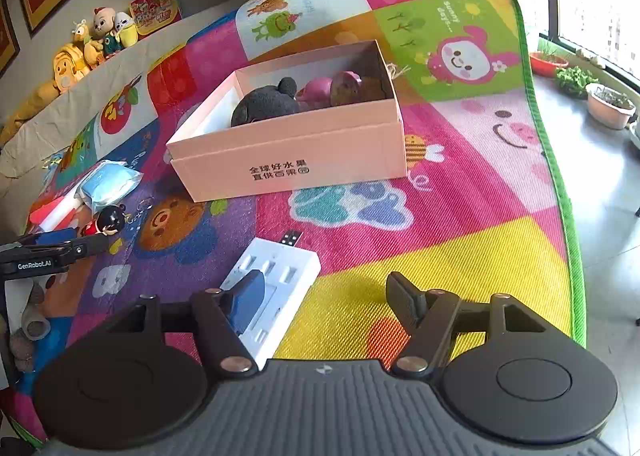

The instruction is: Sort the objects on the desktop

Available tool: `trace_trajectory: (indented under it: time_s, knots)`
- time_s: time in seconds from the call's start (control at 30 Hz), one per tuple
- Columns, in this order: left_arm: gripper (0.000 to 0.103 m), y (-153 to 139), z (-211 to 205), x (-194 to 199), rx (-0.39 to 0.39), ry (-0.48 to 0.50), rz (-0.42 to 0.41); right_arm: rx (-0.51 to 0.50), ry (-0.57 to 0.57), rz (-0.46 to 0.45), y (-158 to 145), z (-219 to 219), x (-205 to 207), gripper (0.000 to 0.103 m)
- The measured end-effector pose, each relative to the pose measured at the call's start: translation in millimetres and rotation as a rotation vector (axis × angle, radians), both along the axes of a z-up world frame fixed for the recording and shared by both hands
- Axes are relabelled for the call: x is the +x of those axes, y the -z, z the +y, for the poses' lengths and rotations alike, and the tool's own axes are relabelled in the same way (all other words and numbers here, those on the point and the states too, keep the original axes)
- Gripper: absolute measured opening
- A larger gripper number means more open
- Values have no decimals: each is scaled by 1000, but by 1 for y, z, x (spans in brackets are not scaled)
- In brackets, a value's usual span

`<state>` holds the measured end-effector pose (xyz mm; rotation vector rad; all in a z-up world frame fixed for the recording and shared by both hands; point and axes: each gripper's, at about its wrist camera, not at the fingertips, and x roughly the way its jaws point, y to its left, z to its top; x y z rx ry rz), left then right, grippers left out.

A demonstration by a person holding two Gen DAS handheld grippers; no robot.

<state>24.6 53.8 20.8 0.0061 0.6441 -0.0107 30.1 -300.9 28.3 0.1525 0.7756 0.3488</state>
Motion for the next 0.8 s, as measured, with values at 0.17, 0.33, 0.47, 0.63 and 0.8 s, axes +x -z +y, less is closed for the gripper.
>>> trace_trajectory:
  time_s: [0.17,0.33,0.47,0.63,0.8]
  knots:
    - [103,1,-11,1,-15,17,30,133,-135,18,3,20,-9,79]
    - [103,0,-22,-1,-24,58,46,150,-269,-33,0,49,-19,81]
    - [103,3,-28,6,-32,69,62,10,-97,-209,-7,45,-24,99]
    - [103,6,-31,25,-24,23,65,-74,68,-260,2,32,-16,103]
    - [103,8,-33,29,-12,17,74,-76,44,-217,7,33,-8,103]
